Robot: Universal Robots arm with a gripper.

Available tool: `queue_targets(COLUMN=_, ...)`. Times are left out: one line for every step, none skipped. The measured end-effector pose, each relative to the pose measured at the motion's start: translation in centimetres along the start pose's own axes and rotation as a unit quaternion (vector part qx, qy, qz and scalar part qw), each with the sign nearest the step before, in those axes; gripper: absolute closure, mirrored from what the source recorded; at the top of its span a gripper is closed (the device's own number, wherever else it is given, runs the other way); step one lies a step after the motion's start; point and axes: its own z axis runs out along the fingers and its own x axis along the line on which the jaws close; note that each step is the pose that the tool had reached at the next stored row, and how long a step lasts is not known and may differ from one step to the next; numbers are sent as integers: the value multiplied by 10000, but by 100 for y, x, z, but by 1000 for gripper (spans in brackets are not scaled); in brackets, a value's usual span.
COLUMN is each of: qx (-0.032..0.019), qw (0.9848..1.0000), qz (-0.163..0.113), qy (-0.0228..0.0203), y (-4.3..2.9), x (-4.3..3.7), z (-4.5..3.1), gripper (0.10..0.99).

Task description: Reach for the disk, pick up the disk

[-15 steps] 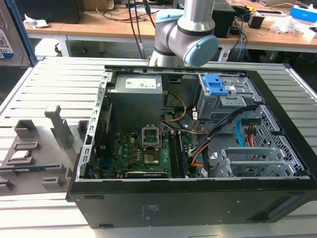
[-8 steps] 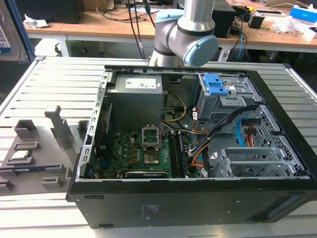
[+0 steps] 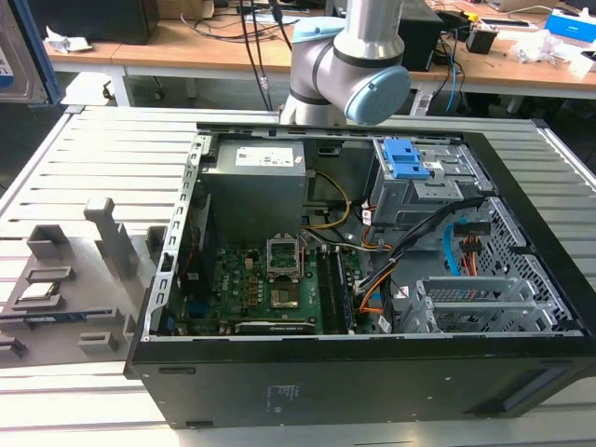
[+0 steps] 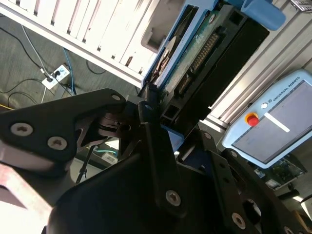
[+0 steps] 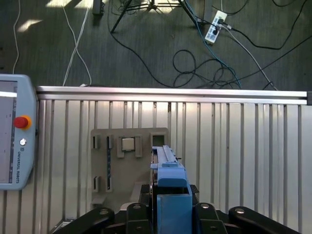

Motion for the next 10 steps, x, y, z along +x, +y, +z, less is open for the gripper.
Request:
queue_targets(qx=-1, qw=10000, qz=0, qy=0, y=1, x=0, z=-18, gripper=722)
queue_targets(qx=-1, qw=10000, qz=0, qy=0, y=1, x=1, z=-35, gripper=722)
queue_targets(qx=-4, qw=10000, qz=0, qy=0, y=2, x=1, z=-81, gripper=722)
queue_targets(qx=-7, qw=10000, qz=0, qy=0, y=3, x=2, z=-131, gripper=722)
queue_targets(qx=-8, qw=10000, qz=0, qy=0, y=4, x=2, z=-176, gripper=722)
queue_targets(qx=-10, qw=10000, qz=0, qy=0, y=5, x=3, z=-199, gripper=722)
queue_targets(qx=-11, qw=10000, qz=0, qy=0, y=5, x=3, z=-216, gripper=722)
queue_targets(qx=-12, qw=10000, qz=0, qy=0, y=6, x=3, z=-243, gripper=722)
queue_targets(qx=-13, qw=10000, qz=0, qy=0, y=6, x=4, z=-259, gripper=722)
queue_targets(qx=-15, qw=10000, qz=0, qy=0, y=7, x=4, z=-294, gripper=722)
